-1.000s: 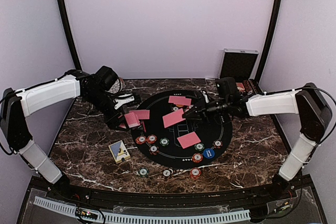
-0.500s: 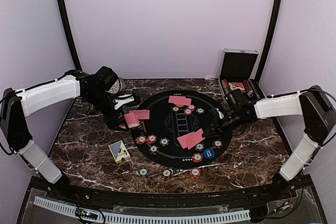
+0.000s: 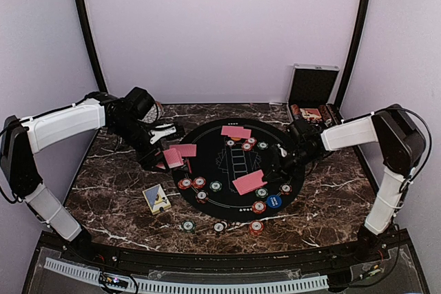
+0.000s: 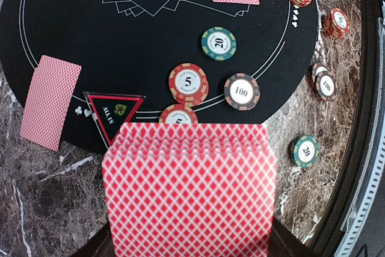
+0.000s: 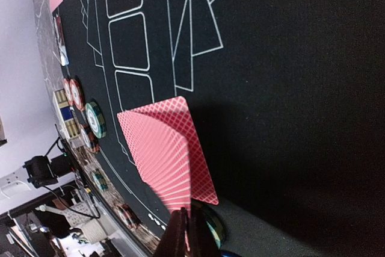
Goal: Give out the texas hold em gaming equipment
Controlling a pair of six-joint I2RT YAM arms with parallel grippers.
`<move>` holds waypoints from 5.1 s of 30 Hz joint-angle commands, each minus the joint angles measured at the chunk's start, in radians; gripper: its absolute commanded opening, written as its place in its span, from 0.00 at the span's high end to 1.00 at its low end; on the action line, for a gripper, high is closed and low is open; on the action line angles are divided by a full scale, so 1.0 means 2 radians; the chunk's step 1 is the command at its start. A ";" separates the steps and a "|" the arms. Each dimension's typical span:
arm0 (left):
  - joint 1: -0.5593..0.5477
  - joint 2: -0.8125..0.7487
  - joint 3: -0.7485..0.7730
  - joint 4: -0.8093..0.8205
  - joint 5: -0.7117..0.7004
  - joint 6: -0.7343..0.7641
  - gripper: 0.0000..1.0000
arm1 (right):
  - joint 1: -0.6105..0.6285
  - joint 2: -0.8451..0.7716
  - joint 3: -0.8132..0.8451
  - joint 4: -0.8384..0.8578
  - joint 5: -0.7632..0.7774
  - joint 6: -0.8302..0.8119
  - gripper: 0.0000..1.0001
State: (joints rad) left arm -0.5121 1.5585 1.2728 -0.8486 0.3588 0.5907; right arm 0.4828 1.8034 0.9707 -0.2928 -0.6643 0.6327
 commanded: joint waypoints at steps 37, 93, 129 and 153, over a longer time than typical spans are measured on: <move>0.004 -0.021 0.002 -0.016 0.015 0.001 1.00 | 0.092 0.116 0.150 -0.033 0.137 -0.053 0.67; 0.004 -0.013 0.025 -0.018 0.044 -0.002 1.00 | 0.218 0.183 0.329 0.227 -0.049 0.208 0.20; 0.004 -0.016 0.024 -0.021 0.045 0.000 1.00 | 0.204 0.204 0.331 0.168 -0.065 0.183 0.33; 0.005 -0.012 0.022 -0.020 0.042 0.001 1.00 | 0.190 0.154 0.288 0.216 -0.073 0.207 0.53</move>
State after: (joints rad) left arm -0.5079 1.5578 1.3022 -0.8890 0.4187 0.5900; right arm 0.8730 2.1590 1.5719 0.1139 -0.8104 1.0245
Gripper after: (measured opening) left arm 0.683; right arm 0.507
